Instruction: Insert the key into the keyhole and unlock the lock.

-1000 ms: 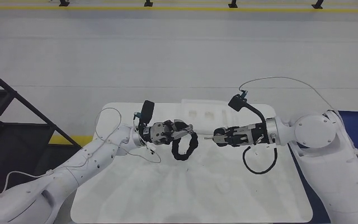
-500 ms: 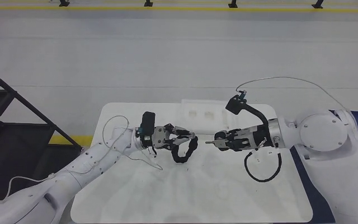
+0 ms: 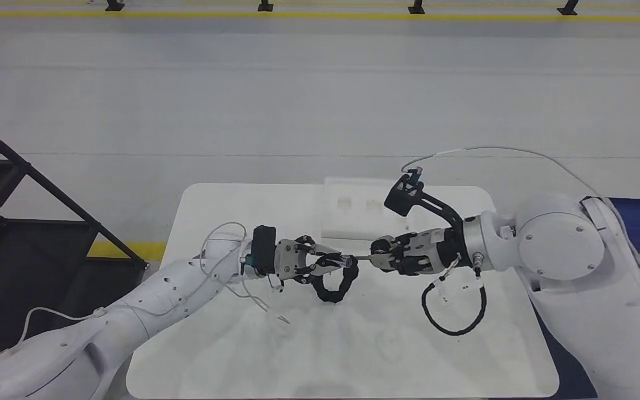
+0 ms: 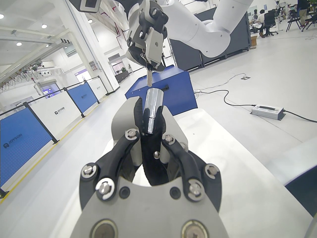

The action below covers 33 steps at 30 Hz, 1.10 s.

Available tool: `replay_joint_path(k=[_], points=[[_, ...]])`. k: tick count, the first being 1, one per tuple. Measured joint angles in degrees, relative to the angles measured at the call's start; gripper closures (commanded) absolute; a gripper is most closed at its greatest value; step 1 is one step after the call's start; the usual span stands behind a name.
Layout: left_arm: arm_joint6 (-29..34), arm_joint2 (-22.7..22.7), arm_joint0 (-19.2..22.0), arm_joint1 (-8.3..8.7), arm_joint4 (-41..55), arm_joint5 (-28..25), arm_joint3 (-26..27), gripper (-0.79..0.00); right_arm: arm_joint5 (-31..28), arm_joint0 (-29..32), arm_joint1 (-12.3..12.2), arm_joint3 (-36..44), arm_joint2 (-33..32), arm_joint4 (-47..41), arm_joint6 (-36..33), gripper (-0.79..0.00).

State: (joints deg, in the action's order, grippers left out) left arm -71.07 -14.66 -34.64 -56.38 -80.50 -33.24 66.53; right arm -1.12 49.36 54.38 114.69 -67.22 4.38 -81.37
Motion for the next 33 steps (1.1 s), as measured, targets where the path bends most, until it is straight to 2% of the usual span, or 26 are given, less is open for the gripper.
replay_joint_path(k=[9,18,33], points=[[-1.8,4.8,2.2,-0.08,3.2,1.8,-1.2,0.0,0.3,-0.3,-0.3,1.0,1.4,1.8,0.5,0.0],[-2.7,4.9,1.6,0.0,4.1,2.7,-1.5,0.0,2.8,-0.5,-0.7,-0.4,2.6,5.4,-0.6,0.0],[-2.6,4.9,2.0,0.09,2.5,2.6,0.6,0.0,1.3,-2.2,-0.1,-6.2,6.7,-4.4,-2.3,0.0]])
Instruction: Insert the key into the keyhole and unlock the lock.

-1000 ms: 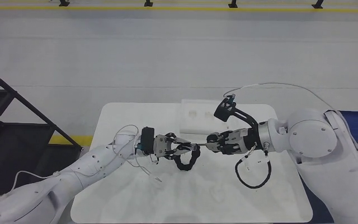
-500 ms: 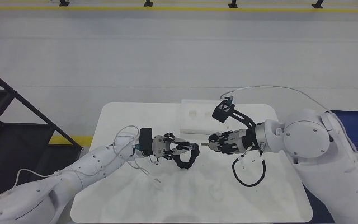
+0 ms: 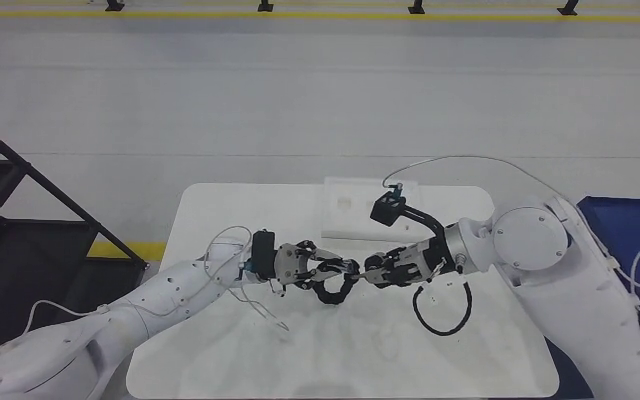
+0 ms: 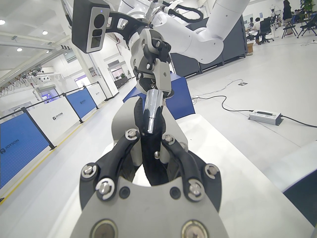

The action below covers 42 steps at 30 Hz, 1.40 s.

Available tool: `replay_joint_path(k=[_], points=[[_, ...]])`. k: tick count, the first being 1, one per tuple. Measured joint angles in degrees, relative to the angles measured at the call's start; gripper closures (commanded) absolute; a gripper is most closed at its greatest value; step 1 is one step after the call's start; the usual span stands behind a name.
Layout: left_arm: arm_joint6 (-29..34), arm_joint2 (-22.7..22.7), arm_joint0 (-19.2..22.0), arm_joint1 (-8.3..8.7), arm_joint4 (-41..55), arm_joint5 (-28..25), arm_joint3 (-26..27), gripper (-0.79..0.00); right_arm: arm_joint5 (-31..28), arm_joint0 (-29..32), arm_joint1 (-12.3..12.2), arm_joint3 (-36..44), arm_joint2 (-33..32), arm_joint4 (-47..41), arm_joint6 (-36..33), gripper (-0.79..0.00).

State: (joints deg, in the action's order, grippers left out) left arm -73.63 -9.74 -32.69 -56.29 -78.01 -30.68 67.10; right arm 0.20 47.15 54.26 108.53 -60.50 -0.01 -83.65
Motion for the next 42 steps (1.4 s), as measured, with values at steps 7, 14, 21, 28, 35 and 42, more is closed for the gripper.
replay_joint_path(k=[7,14,21,28,35,42], points=[[0.2,0.0,0.0,-0.13,-0.8,-0.2,0.5,0.0,-0.2,-1.1,0.3,-1.4,2.1,-2.8,-0.5,0.0],[0.4,0.0,-0.1,-0.25,-1.2,-0.4,1.1,0.0,-0.7,-2.2,0.6,-2.4,3.7,-3.9,-0.1,0.0],[1.1,0.0,-0.2,-0.32,-1.2,-1.1,1.4,0.0,-1.1,-3.0,0.8,-2.5,4.9,-4.7,0.2,0.0],[1.9,0.0,-0.4,-0.5,-0.9,-1.9,1.9,0.0,-1.8,-3.6,0.9,-2.5,5.5,-5.8,0.4,0.0],[2.2,0.0,-0.4,-0.56,-0.3,-2.2,1.4,0.0,-1.2,-4.0,0.6,-2.4,5.1,-5.3,0.3,0.0],[2.5,0.0,0.2,-0.21,1.9,-2.5,-0.6,0.0,1.1,-3.3,-0.4,1.4,1.7,-3.4,-0.7,0.0]])
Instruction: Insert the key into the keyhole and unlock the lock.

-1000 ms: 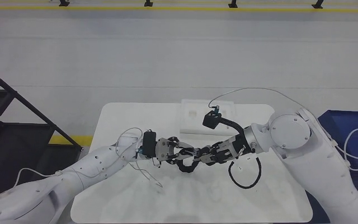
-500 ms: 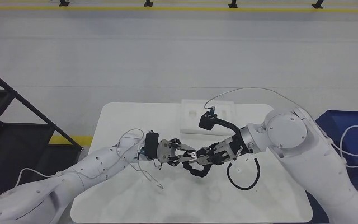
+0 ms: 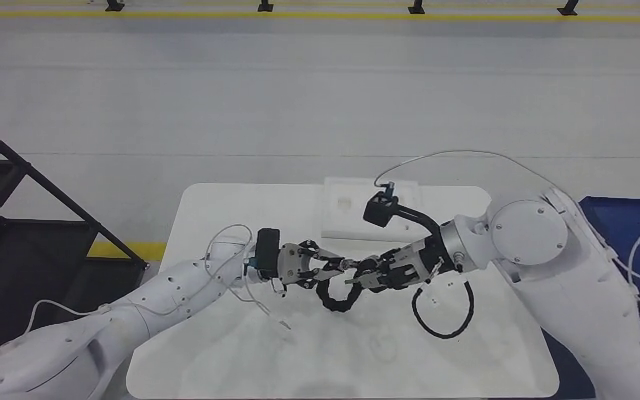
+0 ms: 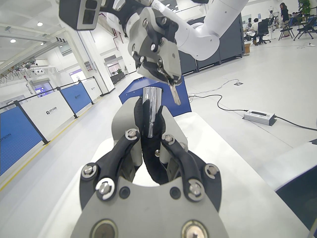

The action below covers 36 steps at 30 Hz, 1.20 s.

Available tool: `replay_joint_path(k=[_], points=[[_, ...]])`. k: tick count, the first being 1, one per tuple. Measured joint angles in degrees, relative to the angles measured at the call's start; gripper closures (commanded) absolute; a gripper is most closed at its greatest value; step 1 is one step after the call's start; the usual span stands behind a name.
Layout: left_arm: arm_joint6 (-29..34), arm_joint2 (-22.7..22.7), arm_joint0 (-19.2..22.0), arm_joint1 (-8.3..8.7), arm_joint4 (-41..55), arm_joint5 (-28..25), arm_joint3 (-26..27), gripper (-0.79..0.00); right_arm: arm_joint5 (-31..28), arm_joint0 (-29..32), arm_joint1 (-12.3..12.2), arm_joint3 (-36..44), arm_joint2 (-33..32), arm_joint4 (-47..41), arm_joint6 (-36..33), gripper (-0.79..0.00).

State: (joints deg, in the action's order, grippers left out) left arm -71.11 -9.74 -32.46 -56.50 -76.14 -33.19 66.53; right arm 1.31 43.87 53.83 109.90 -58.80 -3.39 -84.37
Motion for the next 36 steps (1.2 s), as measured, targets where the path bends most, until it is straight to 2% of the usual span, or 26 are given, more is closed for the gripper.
replay_joint_path(k=[8,19,36], points=[[0.1,0.0,1.3,0.42,-1.7,-0.1,-1.6,0.0,1.3,0.9,-1.0,5.3,-2.8,4.9,1.7,0.0],[-1.5,-0.5,1.9,0.55,-4.3,1.6,-2.1,0.0,6.4,0.7,-1.2,7.8,-1.6,10.2,4.8,0.0],[0.0,-5.3,0.1,0.29,-7.0,0.2,-3.0,0.0,15.2,-0.7,-0.4,6.3,0.6,9.0,10.6,0.0]])
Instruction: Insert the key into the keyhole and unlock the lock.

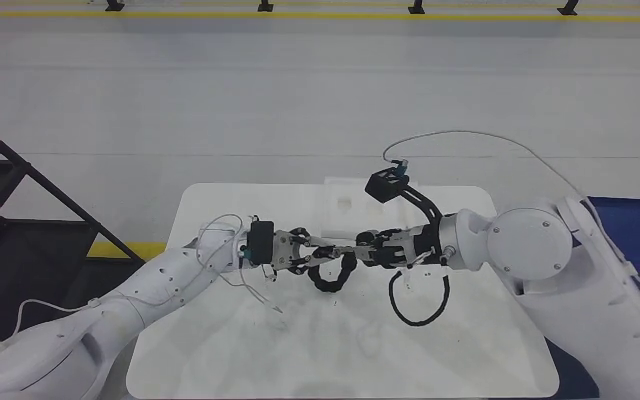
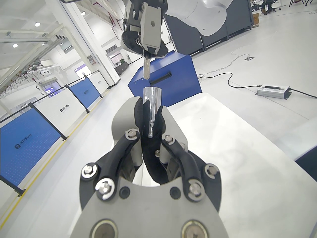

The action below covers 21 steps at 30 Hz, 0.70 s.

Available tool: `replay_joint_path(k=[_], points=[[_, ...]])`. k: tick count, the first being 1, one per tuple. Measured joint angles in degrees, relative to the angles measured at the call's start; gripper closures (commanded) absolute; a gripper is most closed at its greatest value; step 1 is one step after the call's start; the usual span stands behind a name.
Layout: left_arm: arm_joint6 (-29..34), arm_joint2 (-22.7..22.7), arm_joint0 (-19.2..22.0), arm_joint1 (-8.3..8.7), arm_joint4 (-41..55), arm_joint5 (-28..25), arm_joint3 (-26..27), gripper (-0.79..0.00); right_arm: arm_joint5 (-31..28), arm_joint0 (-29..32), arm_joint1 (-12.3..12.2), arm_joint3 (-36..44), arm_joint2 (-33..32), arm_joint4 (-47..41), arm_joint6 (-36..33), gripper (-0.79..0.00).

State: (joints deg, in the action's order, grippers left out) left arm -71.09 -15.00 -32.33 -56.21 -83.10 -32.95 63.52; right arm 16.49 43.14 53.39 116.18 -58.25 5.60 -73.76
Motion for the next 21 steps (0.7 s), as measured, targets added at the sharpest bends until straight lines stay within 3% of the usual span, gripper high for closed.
replay_joint_path(k=[14,21], points=[[0.2,-0.5,-0.6,-0.05,1.3,-0.3,0.3,0.0,-0.1,0.0,0.0,0.0,0.0,0.0,0.0,0.0],[5.9,-3.1,-2.3,0.38,0.3,0.9,2.7,0.0,2.0,0.5,-0.3,2.4,0.6,3.6,-1.3,0.0]])
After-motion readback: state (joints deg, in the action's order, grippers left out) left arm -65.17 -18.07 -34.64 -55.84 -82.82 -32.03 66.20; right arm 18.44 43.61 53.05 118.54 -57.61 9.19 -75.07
